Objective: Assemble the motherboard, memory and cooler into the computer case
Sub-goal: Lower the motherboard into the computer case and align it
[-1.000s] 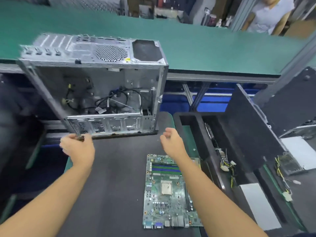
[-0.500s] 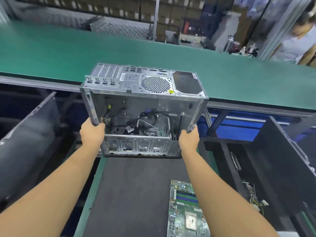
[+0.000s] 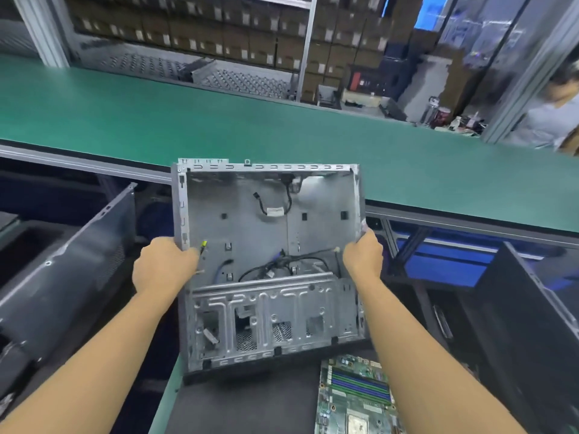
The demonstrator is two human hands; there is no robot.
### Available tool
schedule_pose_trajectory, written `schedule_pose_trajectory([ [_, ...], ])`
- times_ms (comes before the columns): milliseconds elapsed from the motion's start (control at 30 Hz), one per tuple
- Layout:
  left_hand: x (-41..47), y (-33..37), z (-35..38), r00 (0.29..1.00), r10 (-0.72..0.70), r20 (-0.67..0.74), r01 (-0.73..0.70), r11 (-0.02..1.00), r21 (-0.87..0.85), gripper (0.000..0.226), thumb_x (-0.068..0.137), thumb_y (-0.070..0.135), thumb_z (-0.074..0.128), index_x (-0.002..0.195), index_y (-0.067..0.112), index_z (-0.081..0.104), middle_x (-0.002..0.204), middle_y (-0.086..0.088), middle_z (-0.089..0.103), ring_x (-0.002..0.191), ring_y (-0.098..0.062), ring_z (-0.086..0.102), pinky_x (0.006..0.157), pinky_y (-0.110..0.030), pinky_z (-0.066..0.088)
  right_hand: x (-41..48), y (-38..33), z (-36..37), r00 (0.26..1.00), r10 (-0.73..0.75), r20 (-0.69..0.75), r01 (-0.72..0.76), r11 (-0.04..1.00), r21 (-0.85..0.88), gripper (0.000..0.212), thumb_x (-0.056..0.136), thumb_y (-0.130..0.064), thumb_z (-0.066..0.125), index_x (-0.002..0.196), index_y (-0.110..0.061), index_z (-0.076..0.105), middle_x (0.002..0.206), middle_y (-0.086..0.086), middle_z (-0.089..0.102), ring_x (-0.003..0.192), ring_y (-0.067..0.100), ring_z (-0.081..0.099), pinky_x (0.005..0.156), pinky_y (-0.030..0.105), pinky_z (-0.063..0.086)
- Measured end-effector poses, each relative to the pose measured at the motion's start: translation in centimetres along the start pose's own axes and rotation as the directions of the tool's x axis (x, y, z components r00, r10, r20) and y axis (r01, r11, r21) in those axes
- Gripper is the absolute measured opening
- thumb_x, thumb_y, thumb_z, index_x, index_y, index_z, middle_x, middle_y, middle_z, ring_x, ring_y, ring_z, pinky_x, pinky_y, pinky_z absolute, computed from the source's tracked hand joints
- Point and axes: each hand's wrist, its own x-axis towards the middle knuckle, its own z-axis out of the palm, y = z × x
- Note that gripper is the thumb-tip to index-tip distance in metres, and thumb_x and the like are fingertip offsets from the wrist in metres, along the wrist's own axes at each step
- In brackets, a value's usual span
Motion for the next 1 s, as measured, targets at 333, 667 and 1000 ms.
schedule_pose_trajectory([
  [333,1.1,-2.4,-4.2,0.996,0.029,0.088,-0.046,0.979,0.199,0.021,0.077,0.021,0.061,0.079,0.002,0.053,0.084,-0.016,0.055,0.079,-0.037,0.053,0.069,-0.036,0.042,-3.1,-1.3,0.1,0.994,-0.075,0.079,0.087,0.982,-0.167,0.032,0.095,-0.002,0.047,0.127,-0.004,0.051,0.123,0.021,0.062,0.099,0.037,0.058,0.074,0.035,0.039],
  [667,1.4,-4.7,-5.1,0.948,0.030,0.317,-0.153,0.916,0.370,0.013,0.084,0.014,0.050,0.081,0.002,0.054,0.077,-0.016,0.059,0.063,-0.032,0.062,0.056,-0.030,0.050,-7.3,-0.2,-0.9,0.951,-0.057,0.303,0.179,0.902,-0.393,0.027,0.098,-0.010,0.048,0.121,0.001,0.057,0.120,0.018,0.063,0.090,0.033,0.056,0.072,0.033,0.041],
  [1000,2.9,-5.2,-5.6,0.882,0.042,0.470,-0.333,0.761,0.557,0.032,0.093,0.017,0.042,0.118,0.002,0.053,0.098,-0.009,0.054,0.086,-0.029,0.057,0.067,-0.032,0.044,-11.2,2.0,-1.6,0.901,0.009,0.434,0.187,0.894,-0.407,0.036,0.099,-0.010,0.046,0.132,0.001,0.056,0.125,0.019,0.064,0.080,0.027,0.054,0.065,0.027,0.041],
])
